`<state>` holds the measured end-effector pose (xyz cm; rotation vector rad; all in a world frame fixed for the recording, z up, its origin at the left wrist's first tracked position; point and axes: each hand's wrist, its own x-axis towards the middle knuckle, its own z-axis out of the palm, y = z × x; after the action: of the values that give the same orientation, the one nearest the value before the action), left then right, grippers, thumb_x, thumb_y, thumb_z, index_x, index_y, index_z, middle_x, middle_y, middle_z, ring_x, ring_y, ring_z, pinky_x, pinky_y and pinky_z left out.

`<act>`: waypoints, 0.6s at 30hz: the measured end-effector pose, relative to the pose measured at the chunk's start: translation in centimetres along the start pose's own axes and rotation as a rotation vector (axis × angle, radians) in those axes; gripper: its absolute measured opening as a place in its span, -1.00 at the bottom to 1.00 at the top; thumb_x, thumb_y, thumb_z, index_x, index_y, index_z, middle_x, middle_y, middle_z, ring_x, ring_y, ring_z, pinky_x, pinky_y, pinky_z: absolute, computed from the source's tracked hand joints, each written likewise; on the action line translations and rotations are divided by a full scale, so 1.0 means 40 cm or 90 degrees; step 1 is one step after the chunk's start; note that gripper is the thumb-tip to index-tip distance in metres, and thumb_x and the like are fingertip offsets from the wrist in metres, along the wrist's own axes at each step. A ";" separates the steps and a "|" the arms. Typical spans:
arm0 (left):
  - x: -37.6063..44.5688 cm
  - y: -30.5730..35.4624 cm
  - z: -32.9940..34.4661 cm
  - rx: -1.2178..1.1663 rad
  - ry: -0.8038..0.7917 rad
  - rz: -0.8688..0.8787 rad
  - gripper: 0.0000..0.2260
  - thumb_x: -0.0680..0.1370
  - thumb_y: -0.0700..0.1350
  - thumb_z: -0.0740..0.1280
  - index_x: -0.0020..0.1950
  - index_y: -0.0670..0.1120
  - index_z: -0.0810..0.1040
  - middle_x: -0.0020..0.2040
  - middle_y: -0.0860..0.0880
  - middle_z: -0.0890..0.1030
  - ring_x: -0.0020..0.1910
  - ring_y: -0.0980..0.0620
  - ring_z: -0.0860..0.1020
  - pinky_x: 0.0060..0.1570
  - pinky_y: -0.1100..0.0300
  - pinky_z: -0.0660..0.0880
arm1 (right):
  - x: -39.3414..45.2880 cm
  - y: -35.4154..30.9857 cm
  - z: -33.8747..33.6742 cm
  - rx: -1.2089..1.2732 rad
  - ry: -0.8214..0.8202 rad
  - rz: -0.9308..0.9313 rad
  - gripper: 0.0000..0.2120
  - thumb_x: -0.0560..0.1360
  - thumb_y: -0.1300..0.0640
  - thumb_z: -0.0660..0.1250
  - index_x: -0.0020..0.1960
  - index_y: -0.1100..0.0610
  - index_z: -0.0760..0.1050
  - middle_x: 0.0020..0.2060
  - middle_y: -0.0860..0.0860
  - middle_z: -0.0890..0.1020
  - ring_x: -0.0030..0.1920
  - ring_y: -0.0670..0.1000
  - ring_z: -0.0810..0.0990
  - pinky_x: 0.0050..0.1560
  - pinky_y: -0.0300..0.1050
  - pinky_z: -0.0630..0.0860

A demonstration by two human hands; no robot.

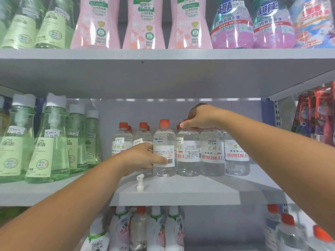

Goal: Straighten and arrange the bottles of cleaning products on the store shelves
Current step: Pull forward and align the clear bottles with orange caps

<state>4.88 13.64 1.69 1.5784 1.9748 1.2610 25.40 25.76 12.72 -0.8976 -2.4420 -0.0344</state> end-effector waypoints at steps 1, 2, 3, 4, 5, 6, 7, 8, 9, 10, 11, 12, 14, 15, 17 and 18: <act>-0.001 0.001 0.003 0.007 0.000 0.005 -0.45 0.28 0.06 0.65 0.21 0.02 0.58 0.08 0.06 0.73 0.06 0.07 0.71 0.15 0.05 0.64 | 0.002 -0.001 0.002 -0.001 0.002 0.004 -0.54 0.53 -0.30 0.38 -0.01 0.11 0.68 -0.18 0.06 0.71 -0.30 0.01 0.61 -0.39 -0.21 0.44; -0.003 0.003 0.005 0.017 0.003 0.011 -0.50 0.34 0.05 0.65 0.21 0.04 0.57 0.08 0.08 0.71 0.04 0.09 0.71 0.07 0.13 0.65 | 0.005 0.000 0.001 0.003 -0.002 0.002 -0.59 0.54 -0.26 0.39 0.02 0.09 0.68 -0.16 0.05 0.71 -0.27 0.03 0.65 -0.39 -0.21 0.45; -0.005 0.005 0.007 0.025 0.012 0.016 -0.52 0.38 0.05 0.64 0.21 0.05 0.56 0.07 0.09 0.70 0.02 0.10 0.70 -0.01 0.18 0.64 | 0.006 0.000 0.000 0.009 -0.009 -0.002 -0.63 0.55 -0.23 0.39 0.05 0.07 0.68 -0.12 0.05 0.73 -0.20 0.06 0.70 -0.39 -0.21 0.47; -0.005 0.003 0.006 0.030 0.014 0.017 -0.52 0.38 0.05 0.63 0.22 0.06 0.54 0.08 0.09 0.69 0.03 0.10 0.69 -0.04 0.20 0.62 | 0.005 0.001 -0.003 0.016 -0.015 -0.006 -0.65 0.56 -0.21 0.39 0.09 0.05 0.68 -0.07 0.06 0.74 -0.11 0.09 0.74 -0.38 -0.20 0.50; -0.003 0.000 0.004 0.032 0.001 0.015 -0.49 0.38 0.05 0.64 0.24 0.07 0.52 0.10 0.09 0.68 0.06 0.09 0.68 0.01 0.18 0.62 | 0.005 0.001 -0.006 0.020 -0.021 -0.004 -0.66 0.56 -0.20 0.38 0.12 0.05 0.67 -0.05 0.07 0.75 -0.06 0.11 0.75 -0.39 -0.19 0.51; -0.004 -0.002 0.002 0.035 -0.026 0.009 -0.44 0.37 0.05 0.65 0.28 0.07 0.50 0.13 0.09 0.68 0.09 0.08 0.67 0.09 0.13 0.62 | 0.004 0.002 -0.009 0.020 -0.026 -0.004 -0.66 0.56 -0.20 0.38 0.13 0.04 0.67 -0.04 0.08 0.75 -0.06 0.12 0.76 -0.41 -0.20 0.51; -0.005 -0.005 0.000 0.037 -0.056 0.001 -0.40 0.36 0.03 0.66 0.32 0.06 0.49 0.15 0.09 0.69 0.12 0.08 0.67 0.16 0.09 0.61 | 0.004 0.003 -0.009 0.015 -0.031 -0.003 -0.64 0.56 -0.22 0.38 0.13 0.04 0.67 -0.05 0.08 0.75 -0.10 0.11 0.76 -0.41 -0.20 0.50; -0.003 -0.008 -0.003 0.042 -0.075 -0.004 -0.36 0.35 -0.01 0.66 0.35 0.04 0.47 0.16 0.08 0.69 0.13 0.07 0.68 0.20 0.06 0.61 | 0.004 0.003 -0.008 0.008 -0.030 -0.003 -0.62 0.55 -0.25 0.37 0.11 0.03 0.67 -0.06 0.07 0.75 -0.14 0.08 0.74 -0.40 -0.20 0.50; 0.000 -0.013 -0.006 0.047 -0.075 -0.008 -0.34 0.34 -0.04 0.66 0.37 0.03 0.46 0.16 0.07 0.70 0.12 0.05 0.68 0.21 0.05 0.61 | 0.002 0.002 -0.006 0.001 -0.024 -0.002 -0.61 0.54 -0.29 0.37 0.07 0.02 0.67 -0.08 0.05 0.74 -0.17 0.05 0.72 -0.37 -0.19 0.50; 0.001 -0.013 -0.007 0.050 -0.063 -0.011 -0.32 0.32 -0.05 0.67 0.37 0.02 0.46 0.15 0.05 0.70 0.11 0.04 0.69 0.20 0.05 0.62 | 0.000 0.001 -0.003 -0.003 -0.014 0.000 -0.60 0.53 -0.31 0.36 0.04 0.02 0.67 -0.09 0.04 0.74 -0.16 0.04 0.71 -0.34 -0.17 0.53; 0.003 -0.015 -0.007 0.053 -0.046 -0.015 -0.29 0.28 -0.01 0.68 0.36 0.02 0.46 0.14 0.04 0.70 0.09 0.02 0.70 0.19 0.04 0.62 | -0.002 0.001 0.001 -0.002 -0.004 0.001 -0.60 0.53 -0.31 0.37 0.04 0.02 0.66 -0.09 0.03 0.74 -0.12 0.03 0.72 -0.27 -0.13 0.59; 0.004 -0.015 -0.004 0.064 -0.030 -0.015 -0.25 0.24 0.05 0.70 0.34 0.03 0.46 0.13 0.05 0.69 0.07 0.02 0.70 0.17 0.03 0.63 | -0.003 0.001 0.006 0.002 0.004 0.001 -0.61 0.54 -0.29 0.37 0.06 0.03 0.65 -0.07 0.03 0.74 -0.07 0.04 0.72 -0.15 -0.07 0.64; 0.000 -0.010 0.010 0.115 0.004 -0.005 -0.27 0.23 0.15 0.69 0.30 0.05 0.45 0.10 0.09 0.67 0.01 0.05 0.68 0.08 0.08 0.63 | -0.005 0.000 0.013 0.005 0.005 -0.005 -0.64 0.58 -0.23 0.35 0.15 0.04 0.64 -0.05 0.03 0.73 -0.02 0.06 0.71 0.04 0.02 0.65; -0.004 -0.006 0.015 0.142 0.028 0.005 -0.31 0.26 0.17 0.67 0.28 0.06 0.45 0.08 0.11 0.65 -0.01 0.09 0.65 0.01 0.15 0.61 | -0.007 -0.002 0.013 0.002 0.001 -0.010 -0.65 0.60 -0.20 0.34 0.18 0.03 0.64 -0.05 0.04 0.73 -0.01 0.06 0.70 0.08 0.04 0.64; -0.016 0.006 0.020 0.161 0.060 0.026 -0.42 0.35 0.14 0.63 0.25 0.06 0.46 0.05 0.16 0.61 -0.04 0.17 0.60 -0.15 0.29 0.54 | -0.013 -0.005 0.007 -0.003 -0.009 -0.026 -0.67 0.61 -0.17 0.33 0.23 0.02 0.63 -0.04 0.03 0.73 -0.01 0.06 0.71 0.14 0.09 0.64; -0.018 0.007 0.018 0.153 0.054 0.032 -0.47 0.39 0.11 0.62 0.25 0.06 0.47 0.05 0.17 0.61 -0.03 0.18 0.61 -0.16 0.31 0.55 | -0.014 -0.006 0.005 -0.006 -0.015 -0.033 -0.67 0.62 -0.15 0.33 0.25 0.01 0.62 -0.03 0.03 0.73 -0.01 0.06 0.71 0.16 0.11 0.64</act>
<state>5.79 13.30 1.30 1.7194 2.2234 1.1633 25.54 25.28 12.33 -0.8439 -2.4879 -0.0539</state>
